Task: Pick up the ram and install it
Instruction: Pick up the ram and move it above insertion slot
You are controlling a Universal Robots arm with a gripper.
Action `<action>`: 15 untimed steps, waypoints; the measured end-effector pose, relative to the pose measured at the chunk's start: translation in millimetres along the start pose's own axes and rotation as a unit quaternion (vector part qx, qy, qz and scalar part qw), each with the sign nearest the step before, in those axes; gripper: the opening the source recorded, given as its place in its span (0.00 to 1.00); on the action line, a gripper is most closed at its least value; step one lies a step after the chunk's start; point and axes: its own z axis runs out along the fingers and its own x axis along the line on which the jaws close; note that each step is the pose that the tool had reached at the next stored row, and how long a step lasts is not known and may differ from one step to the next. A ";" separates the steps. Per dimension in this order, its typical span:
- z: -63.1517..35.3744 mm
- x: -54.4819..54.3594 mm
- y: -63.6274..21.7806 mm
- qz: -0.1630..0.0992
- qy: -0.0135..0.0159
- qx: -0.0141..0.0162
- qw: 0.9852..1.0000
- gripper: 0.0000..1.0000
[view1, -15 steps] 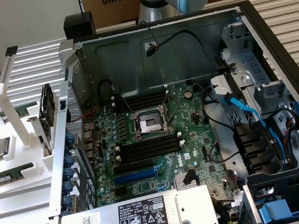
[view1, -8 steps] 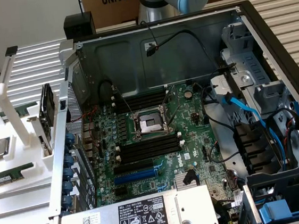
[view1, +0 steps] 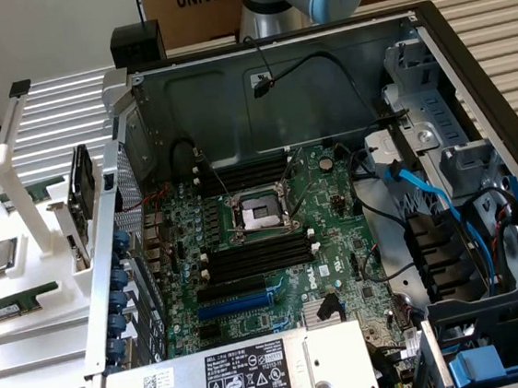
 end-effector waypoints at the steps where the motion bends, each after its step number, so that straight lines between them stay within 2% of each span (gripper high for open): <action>1: 2.6 4.9 -3.0 0.000 -0.003 -0.005 1.000 0.24; 3: 2.9 6.2 -3.3 0.000 -0.004 -0.014 1.000 0.24; 4: 3.6 7.8 -4.6 0.001 -0.006 -0.024 1.000 0.24; 6: 4.7 9.8 -6.9 0.001 -0.007 -0.032 0.999 0.24; 10: 6.5 11.8 -8.4 0.001 -0.007 -0.032 0.999 0.24; 15: 10.4 12.0 -8.8 0.000 -0.006 -0.022 1.000 0.24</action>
